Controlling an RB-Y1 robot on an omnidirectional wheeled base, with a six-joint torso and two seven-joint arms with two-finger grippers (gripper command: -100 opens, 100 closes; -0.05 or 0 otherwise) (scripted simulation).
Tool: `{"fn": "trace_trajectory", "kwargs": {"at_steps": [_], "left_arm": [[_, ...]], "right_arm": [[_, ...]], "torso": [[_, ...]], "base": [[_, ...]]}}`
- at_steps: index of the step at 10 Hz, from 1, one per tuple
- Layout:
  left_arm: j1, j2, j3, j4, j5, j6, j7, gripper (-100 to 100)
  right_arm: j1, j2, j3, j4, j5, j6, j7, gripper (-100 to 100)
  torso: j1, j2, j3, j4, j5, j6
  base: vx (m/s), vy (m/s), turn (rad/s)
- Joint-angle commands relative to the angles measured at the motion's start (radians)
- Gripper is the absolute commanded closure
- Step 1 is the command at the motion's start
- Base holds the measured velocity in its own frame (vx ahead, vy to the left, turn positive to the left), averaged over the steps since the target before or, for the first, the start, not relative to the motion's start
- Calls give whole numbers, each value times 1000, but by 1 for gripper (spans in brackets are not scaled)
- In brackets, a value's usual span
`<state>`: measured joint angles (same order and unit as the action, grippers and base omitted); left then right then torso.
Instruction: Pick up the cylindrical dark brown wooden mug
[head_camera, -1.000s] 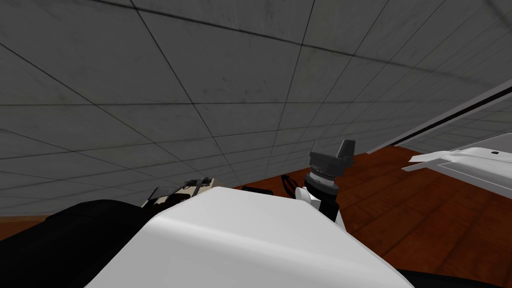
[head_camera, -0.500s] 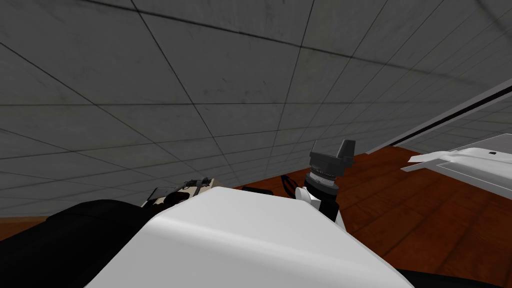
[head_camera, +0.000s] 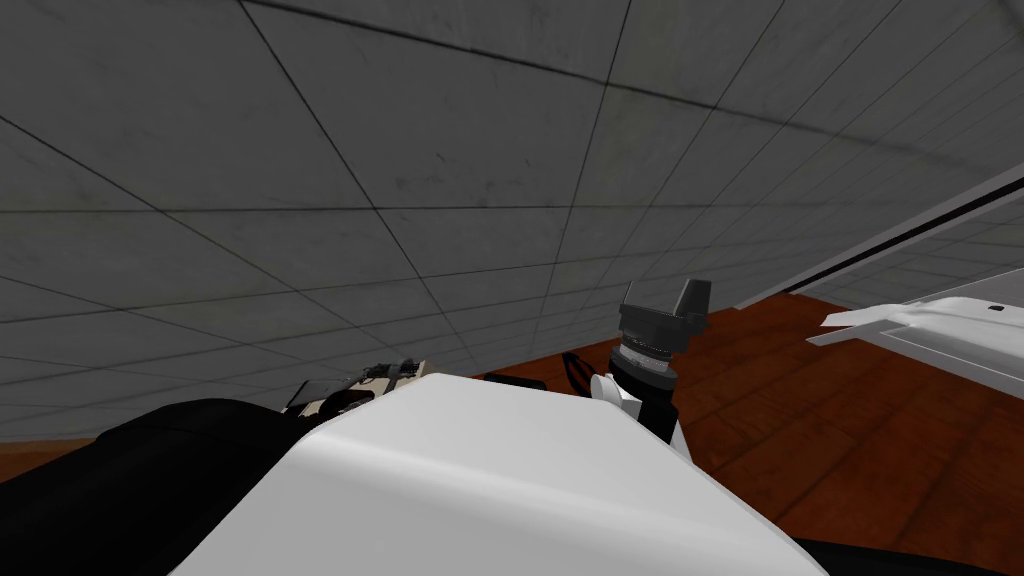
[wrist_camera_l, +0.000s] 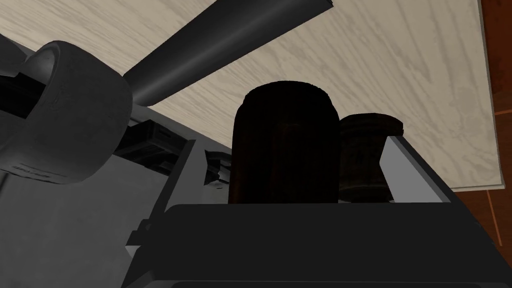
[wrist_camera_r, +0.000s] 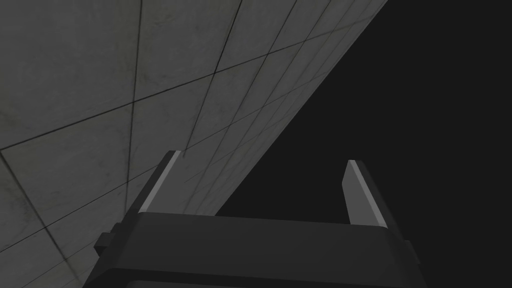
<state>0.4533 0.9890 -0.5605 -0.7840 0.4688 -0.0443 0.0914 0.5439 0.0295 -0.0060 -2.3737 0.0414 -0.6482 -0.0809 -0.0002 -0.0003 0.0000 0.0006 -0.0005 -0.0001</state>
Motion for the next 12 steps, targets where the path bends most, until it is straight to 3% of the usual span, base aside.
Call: {"fn": "trace_trajectory", "kwargs": {"at_steps": [1,5,6,10,11,12], "left_arm": [[24,-34,50,-1,-50,2,10,-100],[72,-102,152,-2,-163,7,31,-100],[72,-102,153,-2,-163,7,31,-100],[120,-169,255,-4,-271,12,52,-100],[109,-156,230,8,-251,2,52,-100],[110,-158,232,8,-254,1,54,100]], "right_arm": [[0,0,0,0,0,0,0,0],[0,0,0,0,0,0,0,0],[0,0,0,0,0,0,0,0],[0,0,0,0,0,0,0,0],[0,0,0,0,0,0,0,0],[0,0,0,0,0,0,0,0]], "torso": [[0,0,0,0,0,0],[4,0,0,0,1,0],[3,0,0,0,1,0],[3,1,1,0,1,0],[3,1,0,0,1,0],[2,1,0,0,0,0]], "base": [[14,31,-64],[17,51,-78],[10,27,-15],[8,34,-56],[7,21,-12],[0,0,0]]}}
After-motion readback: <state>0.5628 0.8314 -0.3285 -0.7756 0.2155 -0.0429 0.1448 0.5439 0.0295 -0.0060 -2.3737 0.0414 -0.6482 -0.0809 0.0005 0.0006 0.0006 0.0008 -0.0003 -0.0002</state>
